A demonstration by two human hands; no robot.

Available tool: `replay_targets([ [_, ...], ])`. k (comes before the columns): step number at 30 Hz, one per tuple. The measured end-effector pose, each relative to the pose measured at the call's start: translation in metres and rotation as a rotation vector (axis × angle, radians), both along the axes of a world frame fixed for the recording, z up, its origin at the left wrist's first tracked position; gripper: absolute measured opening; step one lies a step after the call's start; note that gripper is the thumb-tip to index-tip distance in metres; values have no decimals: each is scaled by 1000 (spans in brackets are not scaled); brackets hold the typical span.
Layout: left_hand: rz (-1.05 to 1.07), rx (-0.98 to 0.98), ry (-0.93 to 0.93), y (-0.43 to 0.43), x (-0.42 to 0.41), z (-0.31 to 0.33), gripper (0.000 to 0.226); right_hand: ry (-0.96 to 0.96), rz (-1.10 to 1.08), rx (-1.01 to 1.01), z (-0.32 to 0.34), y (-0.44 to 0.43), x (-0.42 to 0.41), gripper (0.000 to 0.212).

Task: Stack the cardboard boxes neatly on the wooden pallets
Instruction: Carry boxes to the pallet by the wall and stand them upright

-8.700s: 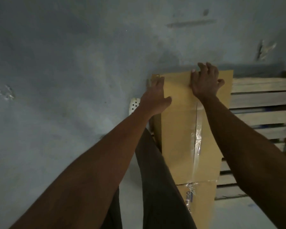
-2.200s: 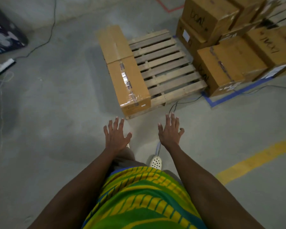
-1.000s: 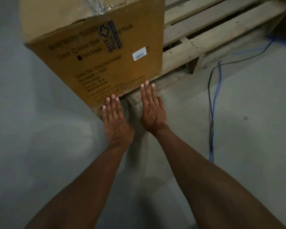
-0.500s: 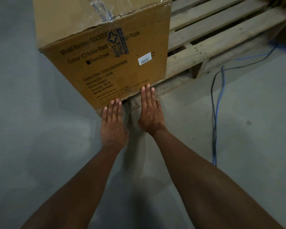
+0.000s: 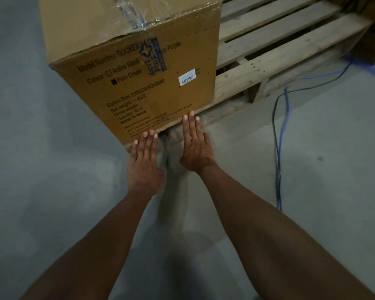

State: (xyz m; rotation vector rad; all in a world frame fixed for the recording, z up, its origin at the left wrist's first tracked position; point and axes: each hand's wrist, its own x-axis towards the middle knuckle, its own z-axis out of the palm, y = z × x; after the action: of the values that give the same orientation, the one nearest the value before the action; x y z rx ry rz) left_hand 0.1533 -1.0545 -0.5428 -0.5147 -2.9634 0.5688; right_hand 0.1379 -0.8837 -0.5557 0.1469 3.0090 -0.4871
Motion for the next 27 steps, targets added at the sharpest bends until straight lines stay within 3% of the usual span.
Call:
replay_targets([
  [3,-15,11,10,5,6,4,94,42,-25,3,0,2,6,113],
  [7,-26,20,39,9,7,6,91,139,-219,-75,0,3,11,109],
  [11,0,-31,58,-6,-5,9,95,181,-218,-129,11,14,-5,111],
  [27,-46,-112,-10,-20,-13,4,98,-10,-156,-156,13,27,-14,113],
])
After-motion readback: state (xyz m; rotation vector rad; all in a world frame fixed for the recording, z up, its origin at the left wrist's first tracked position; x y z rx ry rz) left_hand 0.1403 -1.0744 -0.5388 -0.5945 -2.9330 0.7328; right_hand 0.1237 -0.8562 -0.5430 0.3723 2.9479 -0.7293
